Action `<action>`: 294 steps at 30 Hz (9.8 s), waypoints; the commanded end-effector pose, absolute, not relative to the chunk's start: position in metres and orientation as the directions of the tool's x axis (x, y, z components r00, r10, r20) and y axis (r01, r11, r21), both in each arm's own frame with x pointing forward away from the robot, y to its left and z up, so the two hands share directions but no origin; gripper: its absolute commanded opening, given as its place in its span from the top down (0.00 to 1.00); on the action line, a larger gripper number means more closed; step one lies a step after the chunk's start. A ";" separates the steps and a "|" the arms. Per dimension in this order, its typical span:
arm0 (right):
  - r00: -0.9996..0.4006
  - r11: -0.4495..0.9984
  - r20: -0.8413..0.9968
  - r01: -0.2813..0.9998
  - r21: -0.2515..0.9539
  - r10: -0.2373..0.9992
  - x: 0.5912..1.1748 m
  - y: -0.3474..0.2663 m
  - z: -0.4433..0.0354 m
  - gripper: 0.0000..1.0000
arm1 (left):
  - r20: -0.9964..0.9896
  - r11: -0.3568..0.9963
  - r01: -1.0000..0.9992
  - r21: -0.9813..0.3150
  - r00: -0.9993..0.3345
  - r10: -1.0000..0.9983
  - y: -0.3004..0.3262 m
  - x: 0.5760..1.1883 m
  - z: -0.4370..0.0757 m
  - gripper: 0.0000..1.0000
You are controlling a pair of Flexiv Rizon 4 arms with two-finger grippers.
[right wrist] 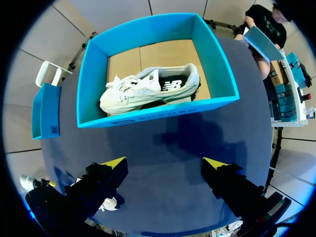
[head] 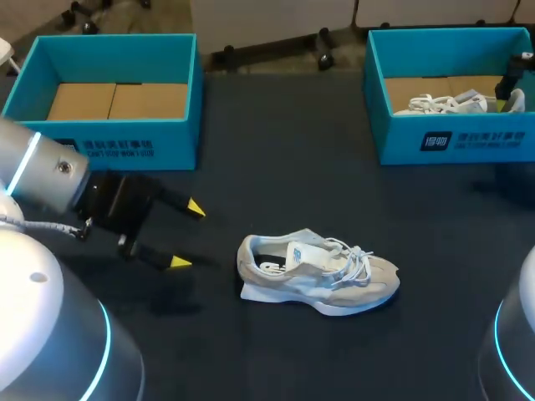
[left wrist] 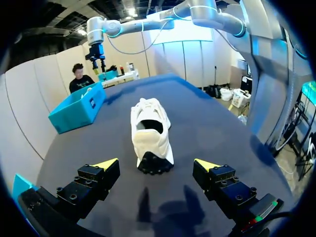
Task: Take the shoe out of the shoebox, open the shoe tongue, remove and reinsert the insole, then place the shoe into the shoebox
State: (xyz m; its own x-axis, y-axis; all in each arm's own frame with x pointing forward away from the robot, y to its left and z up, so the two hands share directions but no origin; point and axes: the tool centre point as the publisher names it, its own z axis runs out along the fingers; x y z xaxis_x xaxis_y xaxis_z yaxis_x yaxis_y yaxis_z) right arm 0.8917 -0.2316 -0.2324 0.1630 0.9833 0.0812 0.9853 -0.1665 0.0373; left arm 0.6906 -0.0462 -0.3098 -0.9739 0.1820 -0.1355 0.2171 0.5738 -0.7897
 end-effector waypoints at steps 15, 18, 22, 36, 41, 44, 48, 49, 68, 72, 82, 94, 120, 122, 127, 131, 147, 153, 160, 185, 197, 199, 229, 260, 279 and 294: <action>0.163 -0.167 0.081 0.985 0.037 0.983 0.892 -0.231 -0.233 0.00 | 0.003 0.219 0.060 -0.974 -0.961 0.277 0.019 0.731 -0.379 0.00; 0.163 -0.167 0.081 0.985 0.037 0.983 0.892 -0.231 -0.233 0.00 | 0.019 0.195 0.031 -0.980 -0.968 0.251 0.026 0.730 -0.384 0.00; 0.163 -0.167 0.081 0.985 0.037 0.983 0.892 -0.231 -0.233 0.00 | 0.028 0.204 0.019 -0.979 -0.974 0.225 0.024 0.725 -0.388 0.00; 0.163 -0.167 0.081 0.985 0.037 0.983 0.892 -0.231 -0.233 0.00 | 0.058 0.180 -0.031 -0.983 -0.987 0.147 0.004 0.714 -0.390 0.00; 0.163 -0.167 0.081 0.985 0.037 0.983 0.892 -0.231 -0.233 0.00 | 0.061 0.181 -0.036 -0.983 -0.989 0.131 -0.010 0.705 -0.387 0.00; 0.163 -0.167 0.081 0.985 0.037 0.983 0.892 -0.231 -0.233 0.00 | 0.056 0.181 -0.033 -0.983 -0.991 0.125 -0.020 0.702 -0.386 0.00; 0.163 -0.167 0.081 0.985 0.037 0.983 0.892 -0.231 -0.233 0.00 | 0.068 0.180 -0.046 -0.983 -0.991 0.117 -0.036 0.702 -0.387 0.00; 0.163 -0.167 0.081 0.985 0.037 0.983 0.892 -0.231 -0.233 0.00 | 0.070 0.178 -0.049 -0.983 -0.991 0.113 -0.039 0.702 -0.388 0.00; 0.163 -0.167 0.081 0.985 0.037 0.983 0.892 -0.231 -0.233 0.00 | 0.078 0.178 -0.055 -0.983 -0.989 0.122 -0.106 0.697 -0.398 0.00; 0.163 -0.167 0.081 0.985 0.037 0.983 0.892 -0.231 -0.233 0.00 | 0.080 0.178 -0.056 -0.982 -0.989 0.127 -0.112 0.695 -0.400 0.00; 0.163 -0.167 0.081 0.985 0.037 0.983 0.892 -0.231 -0.233 0.00 | 0.093 0.175 -0.073 -0.982 -0.990 0.108 -0.123 0.697 -0.406 0.00; 0.163 -0.167 0.081 0.985 0.037 0.983 0.892 -0.231 -0.233 0.00 | 0.100 0.165 -0.083 -0.983 -0.990 0.098 -0.138 0.697 -0.408 0.00; 0.163 -0.167 0.081 0.985 0.037 0.983 0.892 -0.231 -0.233 0.00 | 0.094 0.151 -0.077 -0.985 -0.989 0.110 -0.171 0.692 -0.414 0.00; 0.163 -0.167 0.081 0.985 0.037 0.983 0.892 -0.231 -0.233 0.00 | 0.096 0.149 -0.078 -0.986 -0.989 0.115 -0.173 0.691 -0.414 0.00; 0.163 -0.167 0.081 0.985 0.037 0.983 0.892 -0.231 -0.233 0.00 | 0.084 0.155 -0.063 -0.986 -0.987 0.133 -0.175 0.689 -0.413 0.00; 0.163 -0.167 0.081 0.985 0.037 0.983 0.892 -0.231 -0.233 0.00 | 0.077 0.156 -0.054 -0.986 -0.987 0.143 -0.174 0.687 -0.412 0.00; 0.163 -0.167 0.081 0.985 0.037 0.983 0.892 -0.231 -0.233 0.00 | 0.080 0.169 -0.055 -0.984 -0.986 0.146 -0.181 0.685 -0.421 0.00; 0.163 -0.167 0.081 0.985 0.037 0.983 0.892 -0.231 -0.233 0.00 | 0.083 0.161 -0.060 -0.985 -0.987 0.141 -0.183 0.686 -0.422 0.76; 0.163 -0.167 0.081 0.985 0.037 0.983 0.892 -0.231 -0.233 0.00 | 0.099 0.144 -0.079 -0.986 -0.986 0.137 -0.180 0.689 -0.422 1.00; 0.159 -0.162 0.044 0.985 0.057 0.986 0.863 -0.142 -0.217 0.00 | 0.099 0.144 -0.079 -0.986 -0.986 0.137 -0.180 0.689 -0.422 1.00; 0.200 -0.202 0.051 0.979 0.034 0.979 0.788 -0.050 -0.220 0.00 | 0.099 0.144 -0.079 -0.986 -0.986 0.137 -0.180 0.689 -0.422 1.00; 0.200 -0.202 0.051 0.979 0.034 0.979 0.788 -0.050 -0.220 0.00 | 0.099 0.144 -0.079 -0.986 -0.986 0.137 -0.180 0.689 -0.422 1.00; 0.181 -0.180 -0.026 0.982 0.054 0.983 0.709 0.099 -0.263 0.00 | 0.099 0.144 -0.079 -0.986 -0.986 0.137 -0.180 0.689 -0.422 1.00; 0.306 -0.297 -0.196 0.952 0.076 0.932 0.679 0.184 -0.282 0.00 | 0.099 0.144 -0.079 -0.986 -0.986 0.137 -0.180 0.689 -0.422 1.00; 0.355 -0.333 -0.351 0.935 0.124 0.866 0.675 0.213 -0.326 0.00 | 0.099 0.144 -0.079 -0.986 -0.986 0.137 -0.180 0.689 -0.422 1.00; 0.449 -0.377 -0.487 0.893 0.244 0.749 0.678 0.208 -0.344 0.00 | 0.099 0.144 -0.079 -0.986 -0.986 0.137 -0.180 0.689 -0.422 1.00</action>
State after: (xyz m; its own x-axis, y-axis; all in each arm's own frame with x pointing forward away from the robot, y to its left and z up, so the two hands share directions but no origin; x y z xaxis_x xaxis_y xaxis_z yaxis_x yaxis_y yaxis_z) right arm 0.6844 0.1897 -0.3368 0.0204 0.9836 -0.1794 0.9982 -0.0097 0.0600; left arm 0.6874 -0.1800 -0.4182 -0.9855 0.1380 0.0991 -0.0790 0.1440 -0.9864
